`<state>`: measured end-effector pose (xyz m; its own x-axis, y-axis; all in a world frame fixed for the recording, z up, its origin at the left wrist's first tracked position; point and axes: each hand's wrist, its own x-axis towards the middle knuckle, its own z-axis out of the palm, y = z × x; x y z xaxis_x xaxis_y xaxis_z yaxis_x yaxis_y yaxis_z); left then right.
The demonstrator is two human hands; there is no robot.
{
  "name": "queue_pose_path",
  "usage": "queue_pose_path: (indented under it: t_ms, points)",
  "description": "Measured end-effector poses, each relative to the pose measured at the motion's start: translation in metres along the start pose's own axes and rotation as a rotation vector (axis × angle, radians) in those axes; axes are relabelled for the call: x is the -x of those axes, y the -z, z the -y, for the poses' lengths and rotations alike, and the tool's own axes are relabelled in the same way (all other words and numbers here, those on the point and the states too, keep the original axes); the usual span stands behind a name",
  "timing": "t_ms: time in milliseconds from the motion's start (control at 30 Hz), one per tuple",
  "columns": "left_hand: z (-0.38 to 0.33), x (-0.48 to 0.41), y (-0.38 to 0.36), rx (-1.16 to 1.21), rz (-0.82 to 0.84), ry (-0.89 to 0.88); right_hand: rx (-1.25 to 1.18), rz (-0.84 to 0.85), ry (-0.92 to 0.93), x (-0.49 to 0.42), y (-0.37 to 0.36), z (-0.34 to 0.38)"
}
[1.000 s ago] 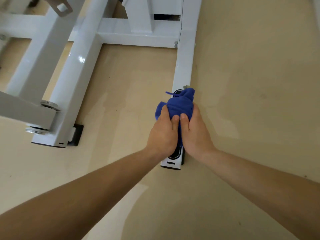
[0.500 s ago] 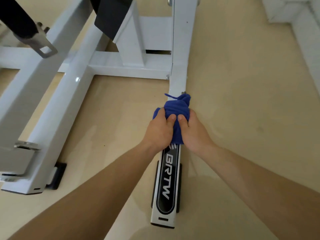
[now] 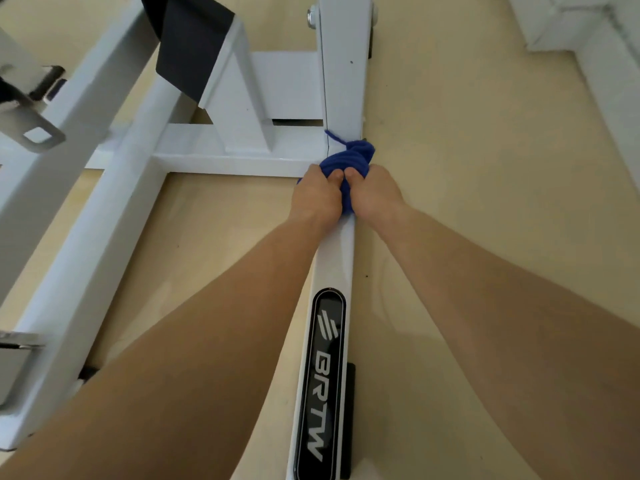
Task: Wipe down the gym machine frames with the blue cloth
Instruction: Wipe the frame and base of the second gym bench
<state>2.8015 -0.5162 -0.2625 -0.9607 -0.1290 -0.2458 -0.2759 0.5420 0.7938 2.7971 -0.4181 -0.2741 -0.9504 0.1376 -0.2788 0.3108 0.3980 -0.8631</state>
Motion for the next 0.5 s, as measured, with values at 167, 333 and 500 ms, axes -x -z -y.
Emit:
queue_pose_path:
  t_ms: [167,333,500]
  points:
    - [-0.010,-0.020,0.000,-0.114,-0.082,-0.024,0.015,-0.068,0.009,-0.023,0.001,0.008]
    - [-0.020,-0.030,-0.005,-0.137,-0.190,0.038,-0.040,-0.093,-0.003,-0.029,0.000,0.011]
    - [-0.021,-0.035,-0.005,-0.120,-0.220,0.071,-0.049,-0.064,-0.018,-0.027,0.008,0.014]
